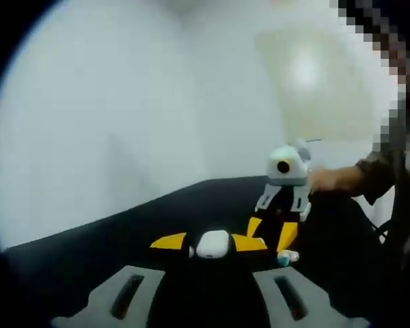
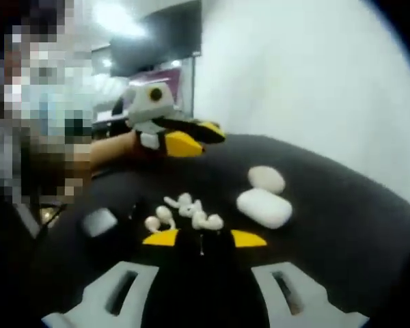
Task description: Pick up three earphones and place each one into its charging case using tactile feedback, ensure that each earphone is properly inserted and securely positioned inside the case.
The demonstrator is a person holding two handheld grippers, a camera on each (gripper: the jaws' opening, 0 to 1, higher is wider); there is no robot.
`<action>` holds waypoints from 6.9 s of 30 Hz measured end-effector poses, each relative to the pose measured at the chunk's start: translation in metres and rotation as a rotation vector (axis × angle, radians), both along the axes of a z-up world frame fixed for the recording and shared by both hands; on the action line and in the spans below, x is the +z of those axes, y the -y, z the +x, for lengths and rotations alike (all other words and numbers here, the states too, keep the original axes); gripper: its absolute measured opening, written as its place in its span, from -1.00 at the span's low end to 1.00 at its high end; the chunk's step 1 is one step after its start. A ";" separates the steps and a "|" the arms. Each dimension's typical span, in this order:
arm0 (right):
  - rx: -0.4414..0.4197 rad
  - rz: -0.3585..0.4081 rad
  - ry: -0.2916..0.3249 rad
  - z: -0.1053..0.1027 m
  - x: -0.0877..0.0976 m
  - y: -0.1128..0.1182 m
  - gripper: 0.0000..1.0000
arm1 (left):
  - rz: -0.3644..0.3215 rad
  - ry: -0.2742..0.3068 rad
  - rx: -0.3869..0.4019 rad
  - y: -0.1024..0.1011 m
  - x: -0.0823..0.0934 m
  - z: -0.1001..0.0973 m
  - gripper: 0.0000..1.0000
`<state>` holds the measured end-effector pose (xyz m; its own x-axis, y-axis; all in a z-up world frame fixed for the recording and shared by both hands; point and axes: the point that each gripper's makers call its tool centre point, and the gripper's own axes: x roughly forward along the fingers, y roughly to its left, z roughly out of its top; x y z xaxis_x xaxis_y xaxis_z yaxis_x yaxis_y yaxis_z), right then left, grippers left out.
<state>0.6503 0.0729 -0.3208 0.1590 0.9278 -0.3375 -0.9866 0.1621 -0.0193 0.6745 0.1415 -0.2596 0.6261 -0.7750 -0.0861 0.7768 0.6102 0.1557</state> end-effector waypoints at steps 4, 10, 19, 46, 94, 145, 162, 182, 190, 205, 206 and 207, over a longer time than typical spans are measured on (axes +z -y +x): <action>-0.023 -0.011 -0.005 0.000 0.001 0.007 -0.72 | 0.047 -0.006 0.000 0.001 -0.009 0.000 -0.59; -0.060 -0.027 0.014 0.005 0.004 0.014 -0.72 | 0.054 -0.009 -0.008 0.002 -0.011 -0.001 -0.59; -0.122 0.048 -0.001 0.017 0.023 0.026 -0.72 | 0.062 -0.014 -0.012 0.003 -0.013 0.000 -0.59; 0.140 -0.096 -0.122 -0.041 -0.004 0.036 -0.84 | 0.079 -0.018 -0.011 0.000 -0.018 -0.001 -0.59; -0.283 0.287 -0.085 0.051 0.058 0.061 -0.66 | -0.094 -0.590 0.146 0.024 -0.056 -0.075 -0.69; -0.285 0.259 -0.072 0.054 0.053 0.061 -0.65 | -0.070 -0.458 0.211 0.005 -0.037 -0.077 -0.83; -0.279 0.236 -0.071 0.051 0.047 0.059 -0.65 | 0.125 -0.379 0.204 0.016 -0.065 -0.076 -0.69; -0.275 0.243 -0.066 0.050 0.049 0.057 -0.65 | 0.071 -0.319 0.186 0.035 -0.034 -0.075 -0.80; -0.292 0.272 -0.073 0.054 0.054 0.062 -0.66 | 0.123 -0.314 0.040 0.092 -0.024 -0.080 -0.80; -0.284 0.277 -0.076 0.052 0.055 0.060 -0.66 | 0.340 -0.326 -0.083 0.152 -0.054 -0.089 -0.79; -0.284 0.276 -0.077 0.052 0.055 0.060 -0.66 | 0.351 -0.320 -0.079 0.152 -0.055 -0.088 -0.80; -0.284 0.274 -0.077 0.051 0.054 0.060 -0.66 | 0.361 -0.317 -0.076 0.152 -0.056 -0.087 -0.80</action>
